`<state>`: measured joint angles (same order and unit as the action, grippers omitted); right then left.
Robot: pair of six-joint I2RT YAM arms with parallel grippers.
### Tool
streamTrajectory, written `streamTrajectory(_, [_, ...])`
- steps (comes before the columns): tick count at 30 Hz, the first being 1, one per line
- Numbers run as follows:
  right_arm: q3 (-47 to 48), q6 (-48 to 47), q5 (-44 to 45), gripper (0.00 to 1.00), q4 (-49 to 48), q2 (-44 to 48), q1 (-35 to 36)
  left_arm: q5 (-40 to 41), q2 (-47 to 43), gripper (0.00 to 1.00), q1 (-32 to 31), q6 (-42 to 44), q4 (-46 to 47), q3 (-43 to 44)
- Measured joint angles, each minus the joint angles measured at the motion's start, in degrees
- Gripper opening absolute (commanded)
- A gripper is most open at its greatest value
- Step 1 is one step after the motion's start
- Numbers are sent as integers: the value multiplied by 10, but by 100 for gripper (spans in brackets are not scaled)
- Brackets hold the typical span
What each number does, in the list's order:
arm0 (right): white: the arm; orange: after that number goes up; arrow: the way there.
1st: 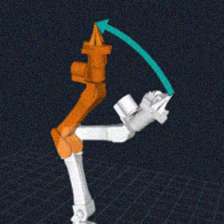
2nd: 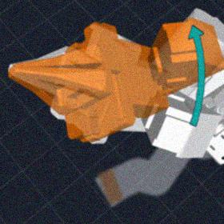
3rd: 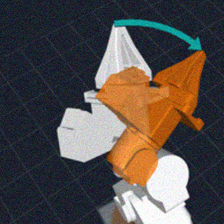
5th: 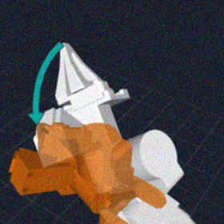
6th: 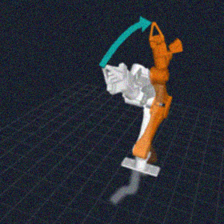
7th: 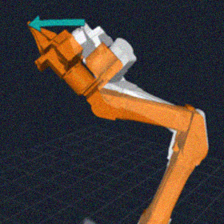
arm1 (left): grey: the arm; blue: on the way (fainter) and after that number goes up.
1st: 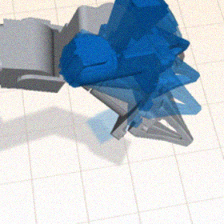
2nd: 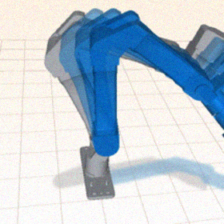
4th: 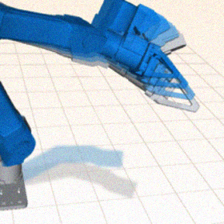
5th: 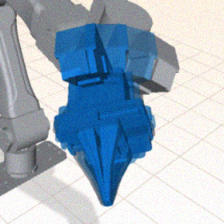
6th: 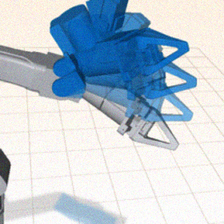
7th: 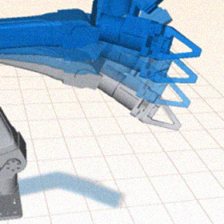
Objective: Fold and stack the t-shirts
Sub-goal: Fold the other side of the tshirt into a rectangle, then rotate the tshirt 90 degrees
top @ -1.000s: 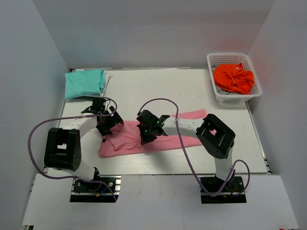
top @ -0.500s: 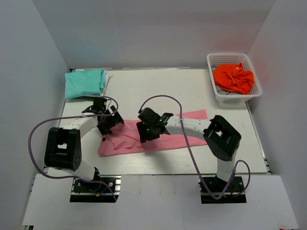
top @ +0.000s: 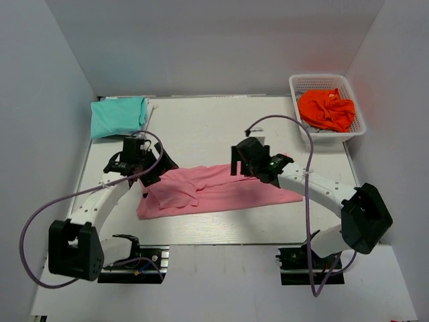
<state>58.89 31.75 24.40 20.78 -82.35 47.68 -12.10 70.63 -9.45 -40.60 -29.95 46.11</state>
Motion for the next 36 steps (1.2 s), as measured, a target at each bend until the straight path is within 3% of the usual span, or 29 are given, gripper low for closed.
streamTrajectory(4, [-50, -7, 12, 90, -5, 6, -78, -20, -42, 100, -21, -14, 18, -48])
streamTrajectory(9, [-59, -28, -8, 90, -37, -6, -152, -29, 62, 100, -36, -24, 41, -66])
streamTrajectory(20, [-72, -32, -145, 90, -103, -122, -278, 66, 225, 100, -31, -39, 21, 68])
streamTrajectory(25, [-94, -16, -184, 90, -146, -113, -288, 83, 343, 100, -30, -41, -5, 208])
streamTrajectory(29, [-164, 23, -217, 90, -193, -58, -274, 110, 461, 100, -32, -35, -27, 377])
streamTrajectory(32, [-217, 52, -230, 90, -192, 1, -222, 151, 583, 100, -40, -25, -62, 573])
streamTrajectory(36, [-227, 74, -243, 90, -175, 18, -91, 165, 750, 100, -47, 0, -86, 840])
